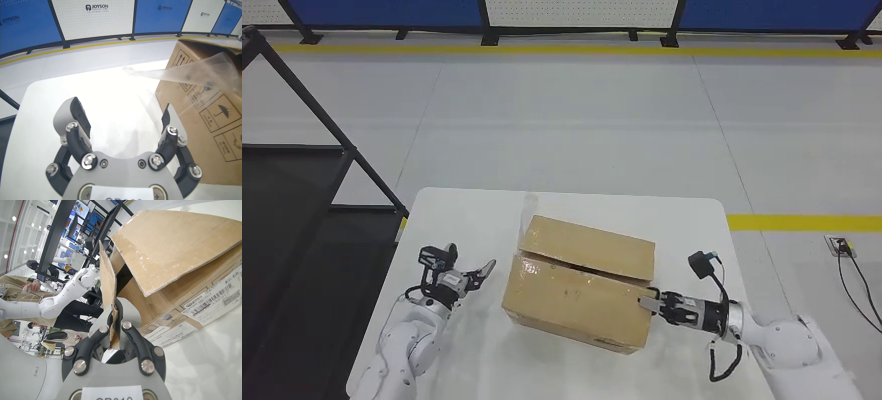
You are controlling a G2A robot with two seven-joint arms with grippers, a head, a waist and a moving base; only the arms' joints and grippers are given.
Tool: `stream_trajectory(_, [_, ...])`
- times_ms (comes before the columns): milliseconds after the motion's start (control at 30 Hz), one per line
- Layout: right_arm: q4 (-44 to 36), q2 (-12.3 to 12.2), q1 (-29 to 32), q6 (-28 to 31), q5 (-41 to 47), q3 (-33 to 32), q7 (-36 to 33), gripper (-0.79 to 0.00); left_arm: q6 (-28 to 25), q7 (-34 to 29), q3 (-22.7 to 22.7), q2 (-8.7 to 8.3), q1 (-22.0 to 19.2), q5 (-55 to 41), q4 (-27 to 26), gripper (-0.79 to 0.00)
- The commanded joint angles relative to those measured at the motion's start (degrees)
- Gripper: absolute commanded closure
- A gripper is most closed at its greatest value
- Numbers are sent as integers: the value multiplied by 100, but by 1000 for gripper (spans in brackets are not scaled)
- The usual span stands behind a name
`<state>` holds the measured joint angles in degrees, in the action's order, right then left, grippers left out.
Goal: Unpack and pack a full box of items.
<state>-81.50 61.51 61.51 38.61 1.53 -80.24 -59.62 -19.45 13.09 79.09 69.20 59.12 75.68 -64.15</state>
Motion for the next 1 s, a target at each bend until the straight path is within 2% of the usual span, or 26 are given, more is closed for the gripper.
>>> stream_trajectory(0, [-5,-15,4,22,33,-1,-11,-570,94,-28,-36,-2,-20,151,26,-785])
stream_trajectory(33, [-1,-21,4,42,56,-4,2,-785,154,-35,-59,0,-33,217,34,-785])
stream_trajectory(233, [-30,-66,74,258,150,-81,163,-785,201,-184,-112,16,-63,171,52,-785])
stream_trajectory(367, [-164,-107,342,813,389,-290,453,-785,198,-189,-117,16,-49,177,41,-785])
stream_trajectory(467, [-292,-145,607,1181,487,-446,599,-785,-82,-200,-119,-20,120,312,-122,-785])
stream_trajectory(533, [-392,-190,745,1220,413,-506,614,-785,-284,-177,-19,-61,224,328,-208,-785])
stream_trajectory(633, [-702,-304,1036,1410,140,-469,803,-785,-277,-101,125,-99,359,330,-342,-785])
stream_trajectory(733, [-953,-492,1427,1907,-341,-347,1300,-785,-166,-89,182,-97,403,185,-422,-785])
stream_trajectory(967, [-1501,-892,1808,1939,-1040,25,1333,-785,106,-181,-20,-40,301,123,-461,-785])
